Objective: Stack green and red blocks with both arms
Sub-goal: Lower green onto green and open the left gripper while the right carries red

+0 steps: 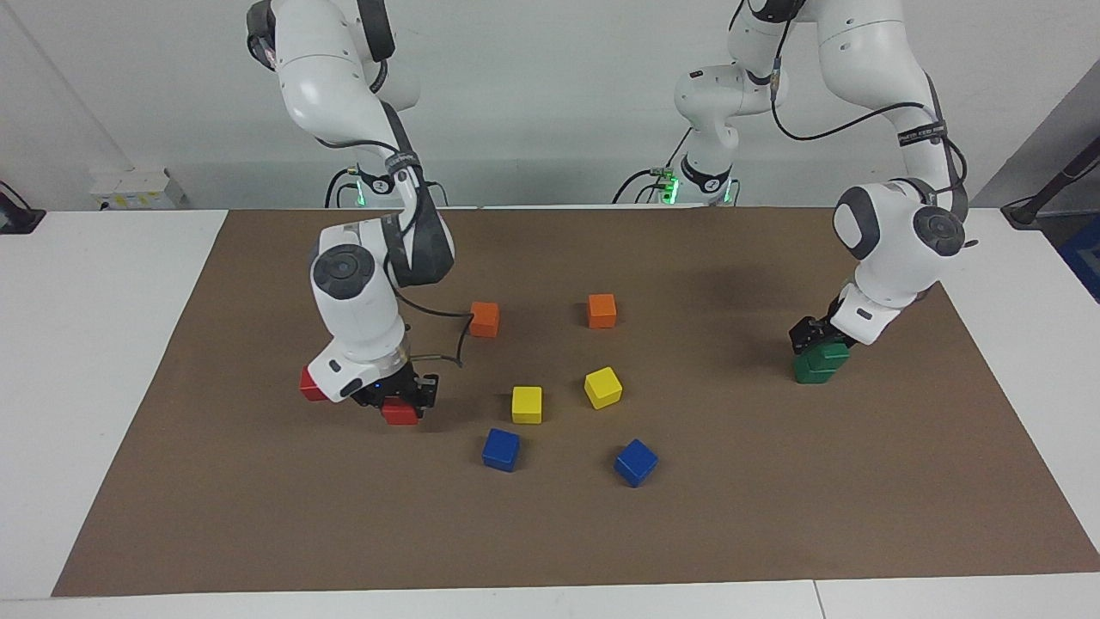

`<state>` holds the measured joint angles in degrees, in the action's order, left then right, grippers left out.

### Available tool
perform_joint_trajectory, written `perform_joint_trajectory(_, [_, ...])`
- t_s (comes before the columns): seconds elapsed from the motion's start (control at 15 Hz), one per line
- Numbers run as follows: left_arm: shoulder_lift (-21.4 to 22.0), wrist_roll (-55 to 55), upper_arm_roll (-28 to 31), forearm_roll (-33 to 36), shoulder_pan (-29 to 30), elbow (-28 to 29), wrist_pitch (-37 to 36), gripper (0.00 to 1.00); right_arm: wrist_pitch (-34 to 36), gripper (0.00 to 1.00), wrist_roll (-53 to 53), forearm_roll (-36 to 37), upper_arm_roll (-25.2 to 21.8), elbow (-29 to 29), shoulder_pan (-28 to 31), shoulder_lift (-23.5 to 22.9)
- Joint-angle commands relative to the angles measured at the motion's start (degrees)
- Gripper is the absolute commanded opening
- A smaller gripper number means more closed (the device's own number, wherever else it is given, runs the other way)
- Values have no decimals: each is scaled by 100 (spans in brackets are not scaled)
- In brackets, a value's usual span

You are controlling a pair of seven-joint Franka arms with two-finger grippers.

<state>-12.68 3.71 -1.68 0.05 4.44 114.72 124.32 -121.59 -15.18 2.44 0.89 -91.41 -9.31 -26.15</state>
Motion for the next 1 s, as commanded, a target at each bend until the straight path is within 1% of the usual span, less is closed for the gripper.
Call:
perform_joint_trajectory(0.0, [126,121,36,-102,-22,130,93,100,179,0,549,90,52,-96,376,356])
perform_joint_trajectory(0.13, [99,95,36,-102,-22,-10,67,100,223,0,1024,82,60,-271,675,523])
perform_joint_trajectory(0.2, [91,69,27,-102,-31,-185,-21,100,214,0,1183,81,60,-455,789,602])
perform_joint_trajectory(0.4, [99,42,18,-93,-40,-660,-547,100,-75,0,1281,73,60,-1141,887,892])
perform_joint_trajectory(0.53, [169,51,10,-93,-22,-907,-1021,100,-137,0,1281,73,60,-1405,975,1050])
perform_joint_trajectory(0.74, [459,51,10,-93,-22,-1276,-1829,100,-172,0,1351,73,60,-1765,1080,1279])
perform_joint_trajectory(0.94, [670,25,10,-93,-31,-1522,-2419,100,-409,0,1807,-15,69,-2056,1352,1376])
